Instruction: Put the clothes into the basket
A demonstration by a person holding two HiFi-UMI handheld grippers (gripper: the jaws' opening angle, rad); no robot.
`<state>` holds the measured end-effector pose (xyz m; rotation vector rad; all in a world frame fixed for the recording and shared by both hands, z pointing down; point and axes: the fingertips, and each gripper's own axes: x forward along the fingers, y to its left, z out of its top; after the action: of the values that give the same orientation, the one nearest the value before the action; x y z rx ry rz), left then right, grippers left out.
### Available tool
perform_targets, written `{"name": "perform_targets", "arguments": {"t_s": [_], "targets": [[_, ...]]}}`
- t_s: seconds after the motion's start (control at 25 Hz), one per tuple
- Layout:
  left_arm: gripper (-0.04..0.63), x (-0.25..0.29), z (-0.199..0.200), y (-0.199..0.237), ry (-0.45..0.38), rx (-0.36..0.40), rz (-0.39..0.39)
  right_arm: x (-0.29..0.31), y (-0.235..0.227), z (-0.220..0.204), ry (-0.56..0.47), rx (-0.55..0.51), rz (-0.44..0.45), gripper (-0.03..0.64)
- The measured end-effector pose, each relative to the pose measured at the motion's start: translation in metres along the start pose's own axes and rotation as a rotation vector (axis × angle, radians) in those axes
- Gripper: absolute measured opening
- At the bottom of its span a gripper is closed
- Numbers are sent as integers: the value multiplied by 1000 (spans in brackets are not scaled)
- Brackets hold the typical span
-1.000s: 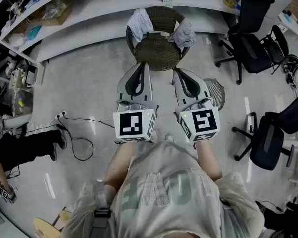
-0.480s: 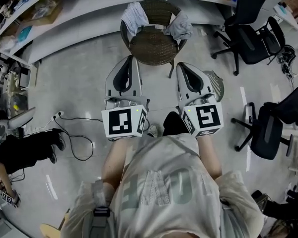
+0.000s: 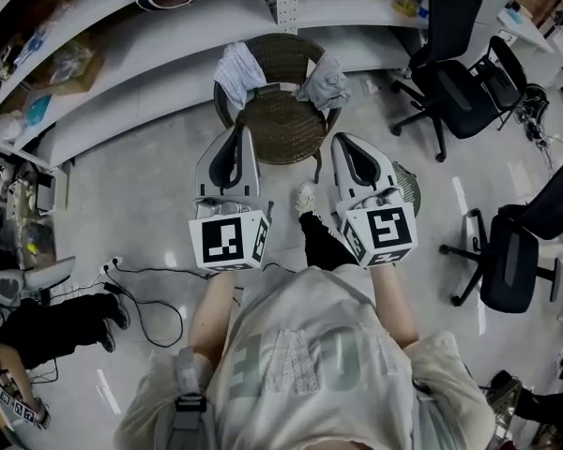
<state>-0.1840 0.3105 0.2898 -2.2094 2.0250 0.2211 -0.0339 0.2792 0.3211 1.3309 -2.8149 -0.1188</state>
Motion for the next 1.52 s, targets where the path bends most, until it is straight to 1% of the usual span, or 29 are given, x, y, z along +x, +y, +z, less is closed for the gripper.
{"name": "perform_targets", "arguments": {"t_s": [0.16,0.32,0.44,0.52,0.6,0.72,0.92,1.24,1.4,1.52], "targets": [[17,44,-12,1,-4,13,26,50,-22,-15,5,-13,38,21],[17,104,-21,16,6,23,57,107,-52,-18,1,-4,69,21],[17,150,-23,25,7,13,67,150,-82,-23,38,6,79,20],[18,180,-24,32,2,31,70,181,-100,-23,50,13,98,21],[18,212,-30,42,7,49,93,214,-116,-19,41,10,128,21],[18,255,-46,55,25,33,129,258,-139,-19,36,-3,163,21],[18,316,-65,78,46,44,181,329,-170,-23,27,1,207,21],[18,366,-92,111,138,55,252,397,-194,-51,97,78,261,21],[18,372,-96,126,144,51,269,412,-192,-45,62,106,290,21],[18,379,-102,143,137,47,271,425,-187,-44,47,105,283,21]]}}
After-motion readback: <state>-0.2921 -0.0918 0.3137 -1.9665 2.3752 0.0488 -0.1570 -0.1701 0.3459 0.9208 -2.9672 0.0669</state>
